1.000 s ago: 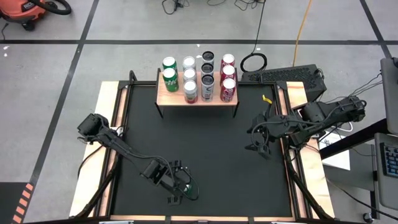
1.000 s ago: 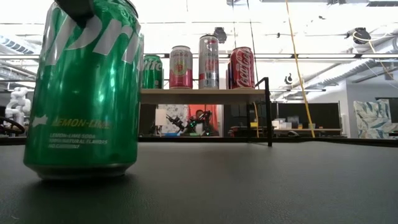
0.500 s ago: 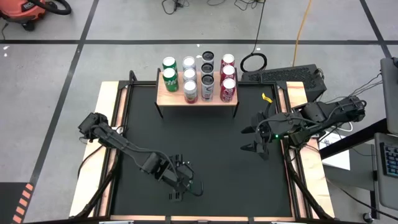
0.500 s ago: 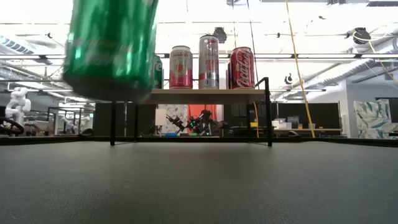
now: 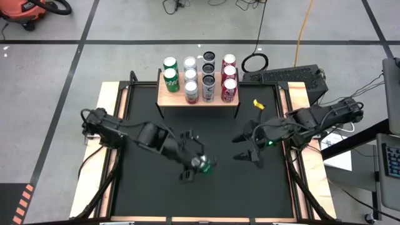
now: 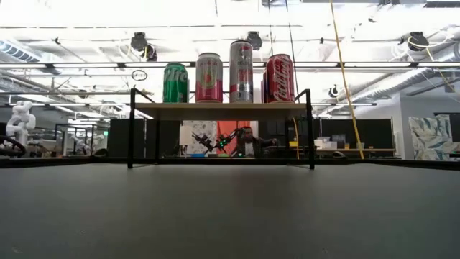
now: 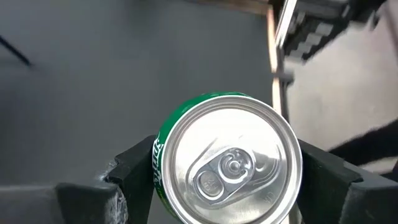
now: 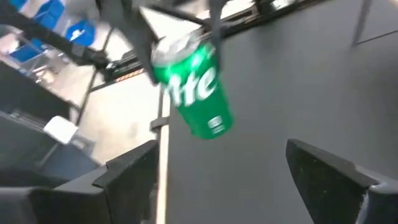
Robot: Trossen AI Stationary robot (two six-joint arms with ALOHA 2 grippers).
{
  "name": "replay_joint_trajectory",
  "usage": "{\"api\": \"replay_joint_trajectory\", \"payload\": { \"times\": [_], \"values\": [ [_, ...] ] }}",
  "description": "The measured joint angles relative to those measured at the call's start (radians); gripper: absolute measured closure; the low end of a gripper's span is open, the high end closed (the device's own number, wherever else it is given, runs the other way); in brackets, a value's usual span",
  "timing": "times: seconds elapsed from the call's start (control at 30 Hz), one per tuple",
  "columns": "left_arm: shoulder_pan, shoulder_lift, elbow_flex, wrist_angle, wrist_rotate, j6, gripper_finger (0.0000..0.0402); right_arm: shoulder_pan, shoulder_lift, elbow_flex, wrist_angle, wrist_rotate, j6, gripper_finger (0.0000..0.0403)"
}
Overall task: Place canned beverage on shelf
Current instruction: Put the green soda can aligned with the other green soda cans on the shelf
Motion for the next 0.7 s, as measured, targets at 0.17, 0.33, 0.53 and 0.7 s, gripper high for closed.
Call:
{"api": "replay_joint_trajectory", "payload": {
  "times": [0.17, 0.33, 0.53, 0.7],
  "values": [
    [0.053, -0.001, 0.110, 0.004, 0.045, 0.042, 0.0116, 0.019, 0.041, 0.000, 0.106, -0.014, 0.029, 0.0070],
    [0.085, -0.001, 0.188, 0.004, 0.108, 0.113, 0.0117, 0.021, 0.052, 0.000, 0.202, -0.008, 0.019, 0.0054],
    [0.086, -0.001, 0.242, 0.008, 0.122, 0.217, 0.0117, 0.012, 0.061, 0.000, 0.228, -0.005, 0.006, 0.0023],
    [0.098, -0.001, 0.250, 0.030, 0.133, 0.218, 0.0117, 0.003, 0.096, 0.000, 0.296, -0.015, -0.038, 0.0005]
  ]
}}
